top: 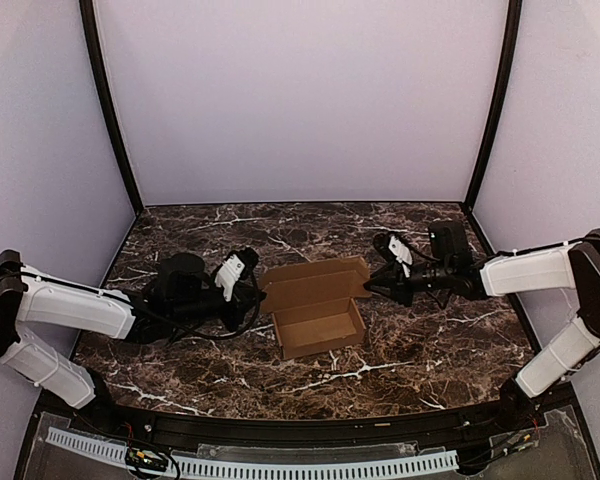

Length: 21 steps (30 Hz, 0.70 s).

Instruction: Fold the paper box

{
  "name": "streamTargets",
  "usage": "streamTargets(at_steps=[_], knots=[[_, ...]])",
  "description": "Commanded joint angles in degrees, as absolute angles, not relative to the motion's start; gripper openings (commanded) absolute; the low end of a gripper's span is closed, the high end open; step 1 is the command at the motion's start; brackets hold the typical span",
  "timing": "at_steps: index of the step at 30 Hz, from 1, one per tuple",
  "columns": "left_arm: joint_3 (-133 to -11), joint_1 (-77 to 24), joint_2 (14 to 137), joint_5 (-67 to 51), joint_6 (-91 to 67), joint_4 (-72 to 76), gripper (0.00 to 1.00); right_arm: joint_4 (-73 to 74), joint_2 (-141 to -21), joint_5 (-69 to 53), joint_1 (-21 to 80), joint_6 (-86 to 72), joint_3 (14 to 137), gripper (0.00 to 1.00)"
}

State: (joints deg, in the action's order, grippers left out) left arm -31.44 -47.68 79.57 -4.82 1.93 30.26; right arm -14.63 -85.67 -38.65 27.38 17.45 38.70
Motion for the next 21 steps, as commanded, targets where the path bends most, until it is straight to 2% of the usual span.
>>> streamTargets(at_steps=[1,4,21], knots=[[-31.1,-47.4,79.3,-3.7,1.7,29.0,0.01,-14.9,-86.7,-34.3,29.5,18.0,40.1,0.09],[-31.5,-47.4,79.0,-2.3,1.0,28.0,0.01,-15.3,-86.4,-30.2,31.5,17.7,39.4,0.00],[-37.5,-47.5,79.0,4.1,-15.3,16.1,0.01,-20.7,-83.7,6.4,51.6,9.1,37.9,0.00]])
